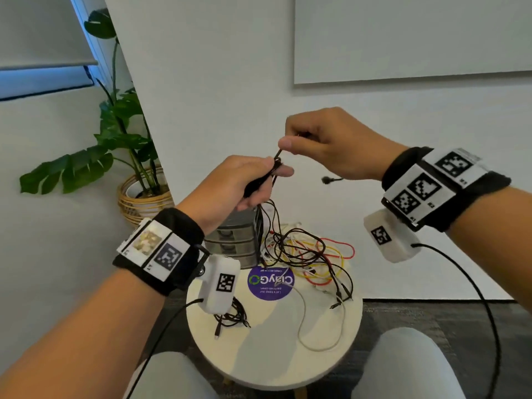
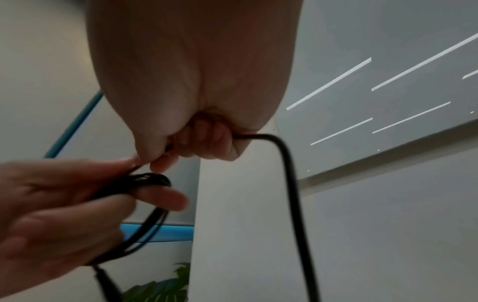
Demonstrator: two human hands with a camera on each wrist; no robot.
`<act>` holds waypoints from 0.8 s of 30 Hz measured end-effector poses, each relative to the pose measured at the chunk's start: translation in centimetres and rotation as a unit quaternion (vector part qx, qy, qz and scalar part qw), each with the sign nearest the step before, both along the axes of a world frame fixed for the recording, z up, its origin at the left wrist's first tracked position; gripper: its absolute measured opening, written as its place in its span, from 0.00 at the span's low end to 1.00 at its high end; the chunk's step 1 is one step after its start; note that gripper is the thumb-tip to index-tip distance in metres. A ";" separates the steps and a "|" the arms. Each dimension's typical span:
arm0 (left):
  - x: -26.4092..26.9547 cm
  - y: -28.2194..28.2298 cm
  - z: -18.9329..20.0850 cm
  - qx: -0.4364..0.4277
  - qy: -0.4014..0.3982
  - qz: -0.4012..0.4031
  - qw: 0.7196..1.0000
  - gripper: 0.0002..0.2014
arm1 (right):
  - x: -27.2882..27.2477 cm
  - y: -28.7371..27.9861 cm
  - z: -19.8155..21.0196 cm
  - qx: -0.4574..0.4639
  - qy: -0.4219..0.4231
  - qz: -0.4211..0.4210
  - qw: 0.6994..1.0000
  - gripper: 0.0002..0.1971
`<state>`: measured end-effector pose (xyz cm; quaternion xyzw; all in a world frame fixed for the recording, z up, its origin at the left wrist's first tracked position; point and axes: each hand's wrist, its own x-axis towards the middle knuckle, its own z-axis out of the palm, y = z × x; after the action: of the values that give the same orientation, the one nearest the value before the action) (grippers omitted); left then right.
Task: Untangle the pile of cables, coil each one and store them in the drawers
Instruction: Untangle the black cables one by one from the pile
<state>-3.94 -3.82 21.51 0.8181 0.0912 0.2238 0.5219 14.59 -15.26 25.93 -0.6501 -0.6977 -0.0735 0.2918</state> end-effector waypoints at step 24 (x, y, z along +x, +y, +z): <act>3.5 -0.9 -1.2 -0.008 -0.010 0.047 0.999 0.20 | -2.0 -0.8 -0.9 -0.117 -0.193 -0.009 0.974 0.12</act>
<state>-0.41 -4.68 20.29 0.8062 0.1263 0.2560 0.5183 12.58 -16.08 25.07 -0.6593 -0.7390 -0.1182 0.0728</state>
